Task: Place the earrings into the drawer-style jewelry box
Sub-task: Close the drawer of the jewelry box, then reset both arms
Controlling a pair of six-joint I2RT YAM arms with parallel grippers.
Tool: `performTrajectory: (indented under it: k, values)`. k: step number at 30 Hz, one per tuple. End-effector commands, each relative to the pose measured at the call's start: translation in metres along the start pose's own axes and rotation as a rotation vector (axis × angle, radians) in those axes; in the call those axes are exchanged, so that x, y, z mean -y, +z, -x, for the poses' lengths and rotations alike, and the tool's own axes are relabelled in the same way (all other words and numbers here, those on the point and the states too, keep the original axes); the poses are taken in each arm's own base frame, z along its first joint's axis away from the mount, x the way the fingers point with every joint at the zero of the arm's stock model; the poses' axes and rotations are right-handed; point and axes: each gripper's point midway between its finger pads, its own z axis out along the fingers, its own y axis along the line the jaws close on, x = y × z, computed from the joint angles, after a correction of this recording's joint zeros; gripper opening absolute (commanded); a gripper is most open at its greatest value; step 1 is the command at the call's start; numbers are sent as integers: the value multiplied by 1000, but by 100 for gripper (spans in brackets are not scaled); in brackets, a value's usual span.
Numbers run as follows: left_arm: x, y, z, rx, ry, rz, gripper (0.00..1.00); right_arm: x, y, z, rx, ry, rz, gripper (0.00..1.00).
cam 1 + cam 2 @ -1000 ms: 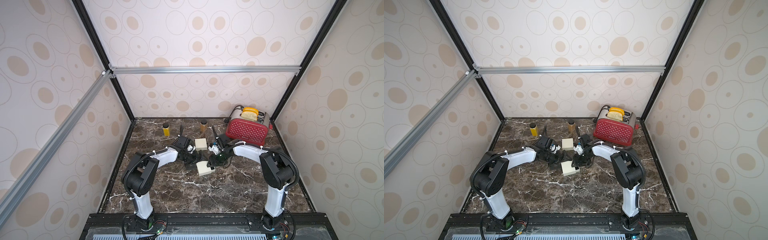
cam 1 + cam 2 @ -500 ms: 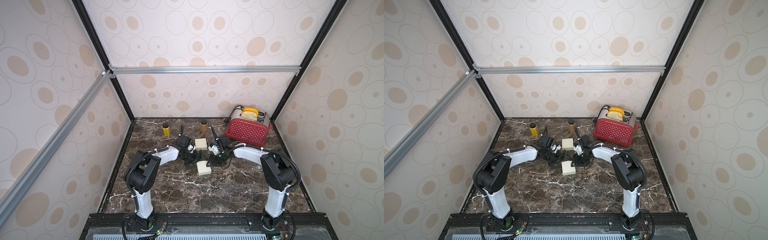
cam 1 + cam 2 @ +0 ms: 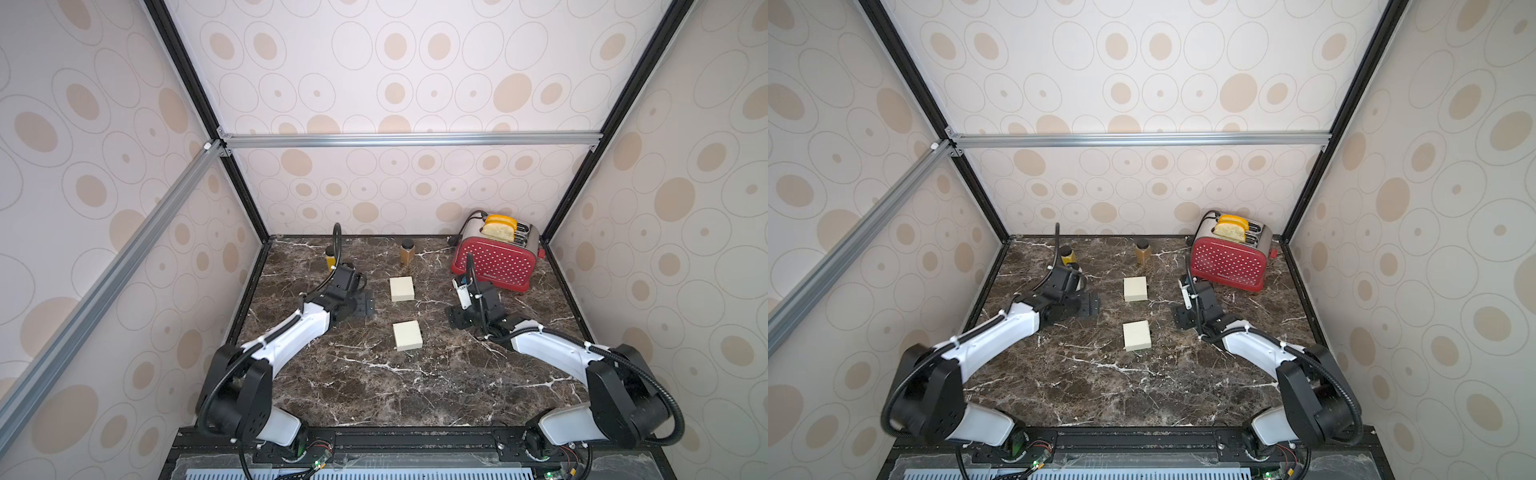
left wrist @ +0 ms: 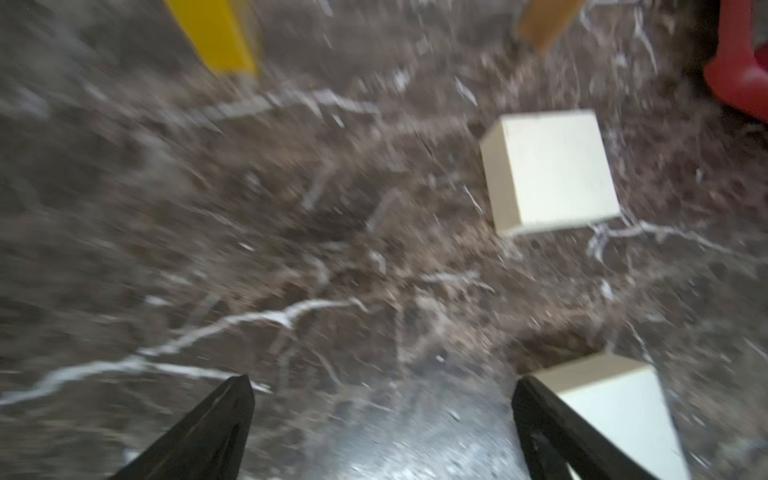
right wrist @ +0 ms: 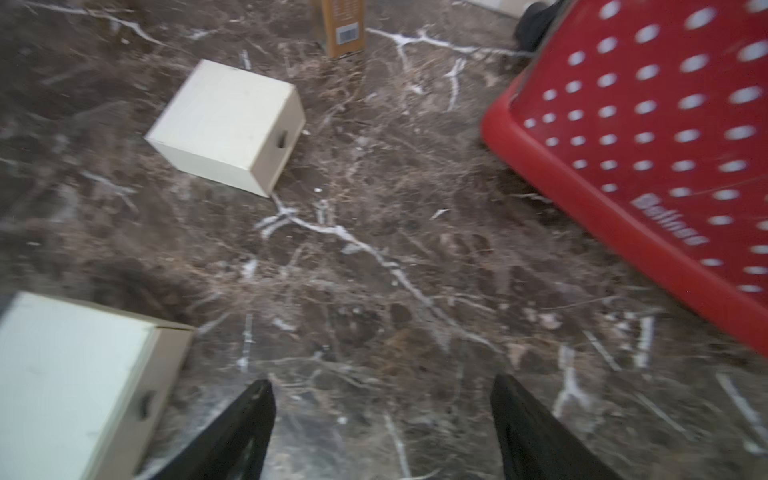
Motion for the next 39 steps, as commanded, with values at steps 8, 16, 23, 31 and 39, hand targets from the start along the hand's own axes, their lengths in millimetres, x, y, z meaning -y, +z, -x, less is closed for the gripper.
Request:
performTrajectory:
  k: [8, 16, 23, 31, 39]
  values:
    - [-87, 23, -11, 185, 291, 220, 99, 121, -38, 9, 185, -61, -576, 83]
    - [-93, 47, -1, 305, 242, 158, 99, 139, -48, -49, 217, -2, -602, 83]
    - [-123, 51, 0, 351, 106, 139, 99, 171, -21, -54, 244, 81, -603, 91]
    - [-145, 61, -11, 384, -7, 142, 99, 193, 2, -74, 144, 210, -530, 100]
    - [-146, 62, -10, 381, -8, 147, 99, 192, 6, -74, 135, 211, -517, 100]
